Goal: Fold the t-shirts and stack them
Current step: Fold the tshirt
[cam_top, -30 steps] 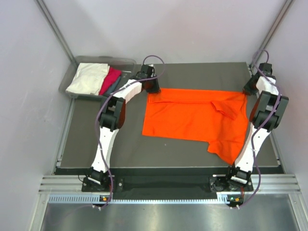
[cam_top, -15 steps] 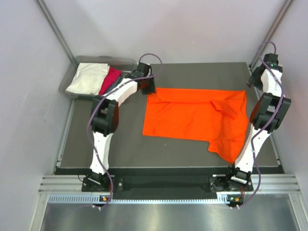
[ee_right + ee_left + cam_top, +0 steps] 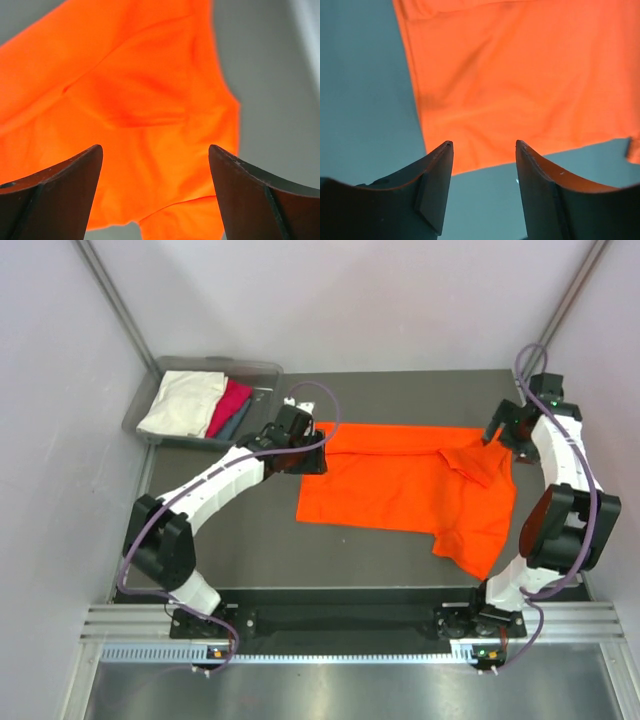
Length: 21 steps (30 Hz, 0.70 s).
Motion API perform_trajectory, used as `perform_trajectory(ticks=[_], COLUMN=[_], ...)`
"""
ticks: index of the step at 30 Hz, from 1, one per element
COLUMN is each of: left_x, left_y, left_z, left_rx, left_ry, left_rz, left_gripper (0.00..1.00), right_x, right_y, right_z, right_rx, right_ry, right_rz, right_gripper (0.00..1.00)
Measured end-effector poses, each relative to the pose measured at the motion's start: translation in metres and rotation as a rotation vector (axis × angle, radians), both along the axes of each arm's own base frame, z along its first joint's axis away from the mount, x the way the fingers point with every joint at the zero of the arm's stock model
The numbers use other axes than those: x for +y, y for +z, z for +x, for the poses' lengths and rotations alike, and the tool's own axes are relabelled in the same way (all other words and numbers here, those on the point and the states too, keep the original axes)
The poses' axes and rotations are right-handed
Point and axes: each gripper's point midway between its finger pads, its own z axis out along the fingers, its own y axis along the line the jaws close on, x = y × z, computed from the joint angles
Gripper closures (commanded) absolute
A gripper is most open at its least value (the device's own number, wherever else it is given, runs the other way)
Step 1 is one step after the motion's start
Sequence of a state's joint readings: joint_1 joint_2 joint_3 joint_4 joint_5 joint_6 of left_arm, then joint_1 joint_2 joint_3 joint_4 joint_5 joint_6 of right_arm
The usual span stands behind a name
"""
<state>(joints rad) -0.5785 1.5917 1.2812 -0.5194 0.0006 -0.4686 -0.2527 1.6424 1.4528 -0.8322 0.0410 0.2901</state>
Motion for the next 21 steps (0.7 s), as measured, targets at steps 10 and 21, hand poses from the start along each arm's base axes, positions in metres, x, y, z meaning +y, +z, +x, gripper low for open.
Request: perform_trajectory(ticks=[10,21], left_x=[-0.007,0.033], left_y=[-0.042,-0.114], left_z=[0.129,0.2], left_rx=[-0.063,-0.025], left_ry=[-0.068,-0.082], left_rz=[0.133,0.227], left_gripper=[0.69,0.49], right_x=[0.018,0.008], right_y=[-0.017,-0.02], right_z=[0.027,0.086], right_rx=[-0.054,-0.141], right_ry=[0.07,0.071], right_rz=[0.096,0.133], right_gripper=[0.15,0.16])
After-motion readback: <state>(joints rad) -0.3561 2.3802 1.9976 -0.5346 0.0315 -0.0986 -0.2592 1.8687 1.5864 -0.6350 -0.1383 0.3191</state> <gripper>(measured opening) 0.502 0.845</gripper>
